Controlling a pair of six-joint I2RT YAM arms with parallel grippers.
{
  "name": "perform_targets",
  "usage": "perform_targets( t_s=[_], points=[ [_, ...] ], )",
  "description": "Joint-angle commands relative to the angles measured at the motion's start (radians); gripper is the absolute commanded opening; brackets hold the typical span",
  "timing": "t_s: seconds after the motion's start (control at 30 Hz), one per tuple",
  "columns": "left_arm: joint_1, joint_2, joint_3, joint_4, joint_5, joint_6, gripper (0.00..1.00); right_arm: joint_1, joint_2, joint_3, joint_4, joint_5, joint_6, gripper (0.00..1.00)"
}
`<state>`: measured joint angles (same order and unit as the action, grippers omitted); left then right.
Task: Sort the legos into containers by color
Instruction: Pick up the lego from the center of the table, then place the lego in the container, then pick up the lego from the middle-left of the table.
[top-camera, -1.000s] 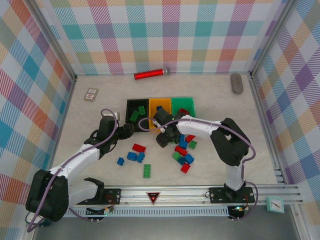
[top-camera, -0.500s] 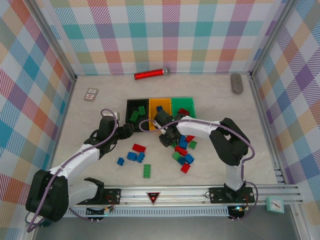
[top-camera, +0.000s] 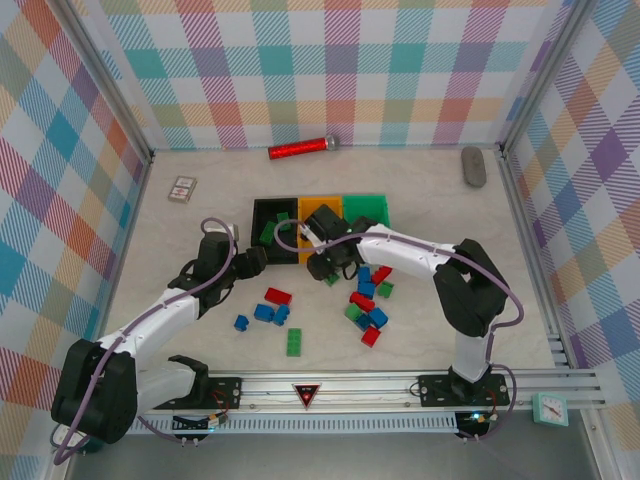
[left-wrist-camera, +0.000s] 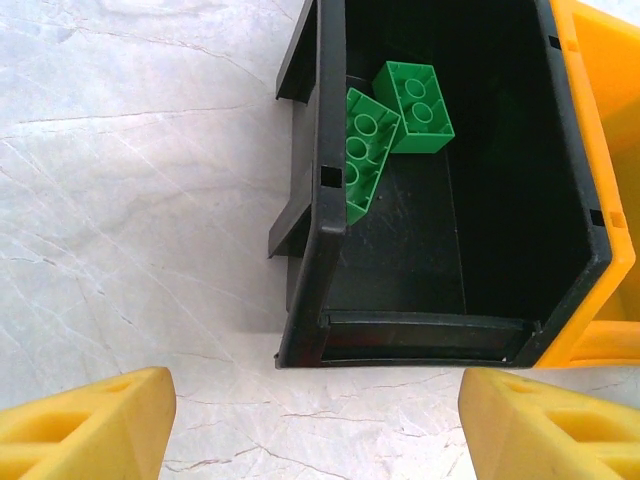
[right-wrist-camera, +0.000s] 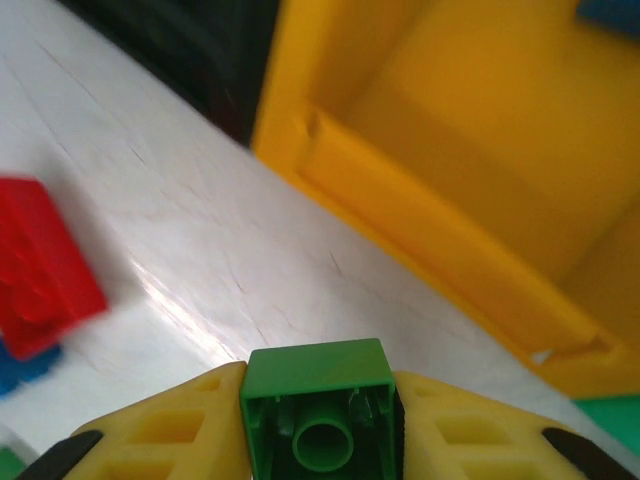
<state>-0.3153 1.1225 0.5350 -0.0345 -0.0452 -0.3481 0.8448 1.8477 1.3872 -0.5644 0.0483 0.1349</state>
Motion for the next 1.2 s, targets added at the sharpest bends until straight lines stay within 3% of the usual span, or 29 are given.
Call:
perform_targets(
  t_s=[0.0, 0.33, 0.37, 0.43, 0.5, 0.77, 1.17],
  points=[
    [0.007, -0.017, 0.019, -0.017, -0.024, -0.006, 0.75, 0.005, -0.013, 0.099, 0.050, -0.064, 0.063, 0.36],
    [0.007, -0.040, 0.014, -0.030, -0.053, -0.015, 0.75, 0.005, 0.262, 0.565, 0.004, -0.029, 0.095, 0.40],
    [0.007, -0.044, 0.014, -0.031, -0.054, -0.014, 0.75, 0.005, 0.288, 0.605, -0.010, -0.017, 0.096, 0.43],
    [0.007, -0.052, 0.014, -0.034, -0.054, -0.014, 0.75, 0.005, 0.359, 0.727, -0.081, 0.015, 0.098, 0.61],
    [0.007, -0.062, 0.013, -0.037, -0.058, -0.008, 0.75, 0.009, 0.391, 0.777, -0.119, 0.037, 0.095, 0.65],
    [0.007, -0.081, 0.002, -0.024, -0.042, -0.007, 0.75, 0.033, 0.207, 0.483, -0.006, 0.065, 0.084, 0.66],
    [0.007, -0.059, 0.007, -0.022, -0.035, 0.011, 0.75, 0.032, -0.246, -0.128, 0.140, 0.195, 0.115, 0.67]
  ],
)
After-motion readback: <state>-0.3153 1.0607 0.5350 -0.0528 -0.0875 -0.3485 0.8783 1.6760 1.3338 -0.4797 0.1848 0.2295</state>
